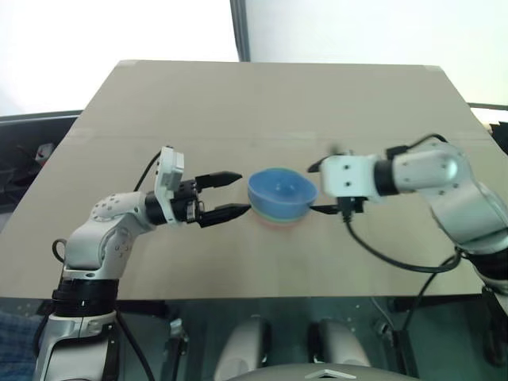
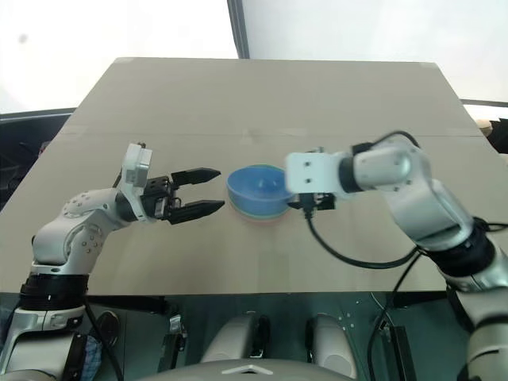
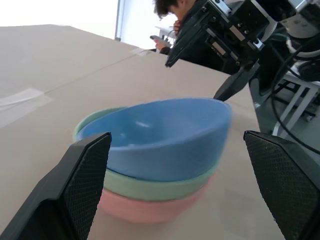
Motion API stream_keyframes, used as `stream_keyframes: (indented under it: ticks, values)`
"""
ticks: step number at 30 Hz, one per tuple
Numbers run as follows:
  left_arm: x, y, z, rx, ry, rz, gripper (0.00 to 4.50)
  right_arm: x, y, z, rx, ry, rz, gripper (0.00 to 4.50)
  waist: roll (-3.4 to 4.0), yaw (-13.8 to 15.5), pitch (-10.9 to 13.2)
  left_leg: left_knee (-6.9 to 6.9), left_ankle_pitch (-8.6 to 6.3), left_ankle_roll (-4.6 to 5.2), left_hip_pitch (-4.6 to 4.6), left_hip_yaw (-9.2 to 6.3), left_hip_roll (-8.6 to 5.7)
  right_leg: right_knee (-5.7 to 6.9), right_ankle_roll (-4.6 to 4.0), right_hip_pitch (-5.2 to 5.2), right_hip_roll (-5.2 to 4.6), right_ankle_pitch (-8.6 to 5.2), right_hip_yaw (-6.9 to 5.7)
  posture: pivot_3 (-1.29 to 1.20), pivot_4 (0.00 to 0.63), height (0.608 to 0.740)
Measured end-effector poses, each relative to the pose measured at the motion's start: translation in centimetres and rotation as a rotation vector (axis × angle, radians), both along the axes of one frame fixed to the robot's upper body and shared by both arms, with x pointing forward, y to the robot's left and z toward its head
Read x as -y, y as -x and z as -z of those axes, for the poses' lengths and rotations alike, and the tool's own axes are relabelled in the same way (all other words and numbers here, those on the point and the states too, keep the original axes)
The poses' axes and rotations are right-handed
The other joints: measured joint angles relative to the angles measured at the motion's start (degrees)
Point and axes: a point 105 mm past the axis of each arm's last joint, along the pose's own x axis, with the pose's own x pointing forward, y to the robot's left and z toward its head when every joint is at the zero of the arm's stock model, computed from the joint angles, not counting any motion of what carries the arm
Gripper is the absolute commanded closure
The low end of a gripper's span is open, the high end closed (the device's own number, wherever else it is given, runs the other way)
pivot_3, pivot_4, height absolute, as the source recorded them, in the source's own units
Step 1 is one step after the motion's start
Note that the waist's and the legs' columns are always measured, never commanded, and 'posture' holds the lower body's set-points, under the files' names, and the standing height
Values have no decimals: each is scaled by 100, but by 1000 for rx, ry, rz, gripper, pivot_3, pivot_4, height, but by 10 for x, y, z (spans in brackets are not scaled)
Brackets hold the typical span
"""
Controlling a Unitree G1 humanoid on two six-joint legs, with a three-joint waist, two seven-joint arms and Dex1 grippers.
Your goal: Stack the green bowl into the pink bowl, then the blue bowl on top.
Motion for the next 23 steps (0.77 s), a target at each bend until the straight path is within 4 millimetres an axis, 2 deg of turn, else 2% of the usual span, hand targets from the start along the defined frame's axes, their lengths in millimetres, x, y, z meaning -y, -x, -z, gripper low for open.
stream_keyframes:
  ticks: [4, 9, 12, 14, 17, 23]
  values:
    - [-14, 3, 13, -28, -57, -93, 0, 48, 11, 17, -174, -121, 186, 833, 4, 8, 2, -3, -1, 1, 1, 2, 1, -3, 0, 2, -3, 0, 1, 0, 150, 740]
    - [-25, 9, 22, -44, -99, -171, 0, 78, 36, 14, -262, -352, 264, 833, 3, -8, 1, -5, -13, 22, 8, 3, 7, 2, 0, 7, -3, 0, 2, 0, 150, 740]
    - [-29, 12, 24, -49, -108, -198, 0, 90, 42, 8, -232, -461, 293, 833, 4, 9, 0, -5, -15, 25, 10, 3, 6, 5, 0, 9, -3, 0, 2, 0, 150, 740]
    - [-34, 16, 30, -67, -127, -219, 0, 99, 51, 15, -257, -475, 315, 833, 4, 20, -1, -5, -15, 25, 9, 3, 5, 1, 0, 9, -5, -1, 2, 0, 150, 740]
    - [-40, 19, 34, -74, -143, -239, 0, 101, 59, 21, -277, -500, 301, 833, 5, 15, 0, -4, -15, 25, 9, 4, 5, 0, 0, 10, -5, 0, 2, 0, 150, 740]
    - [-44, 19, 29, -39, -149, -253, 0, 102, 66, 12, -230, -562, 250, 833, 5, 13, 0, -4, -15, 26, 12, 4, 6, 2, -1, 11, -5, -1, 2, 0, 150, 740]
